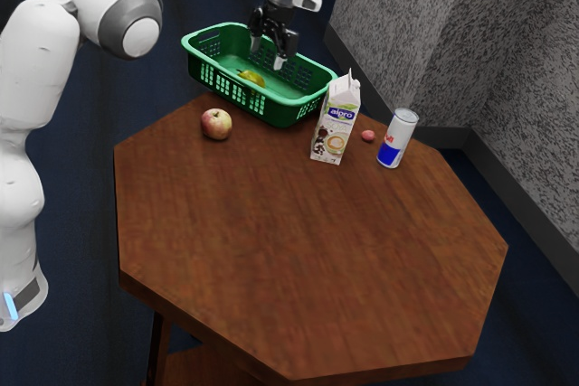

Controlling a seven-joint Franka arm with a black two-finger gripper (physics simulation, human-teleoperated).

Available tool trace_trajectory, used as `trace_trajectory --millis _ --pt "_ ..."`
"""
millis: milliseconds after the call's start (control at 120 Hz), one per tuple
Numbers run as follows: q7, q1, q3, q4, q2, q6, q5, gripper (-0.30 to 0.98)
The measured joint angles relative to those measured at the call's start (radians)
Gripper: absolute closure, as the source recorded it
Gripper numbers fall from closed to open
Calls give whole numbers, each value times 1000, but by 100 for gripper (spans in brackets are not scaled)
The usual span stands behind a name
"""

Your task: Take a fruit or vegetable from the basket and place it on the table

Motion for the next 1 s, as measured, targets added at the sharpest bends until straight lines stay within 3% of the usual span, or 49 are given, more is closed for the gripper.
trace_trajectory --millis 1000 --pt "13 46 0 -29 95 80 36 0"
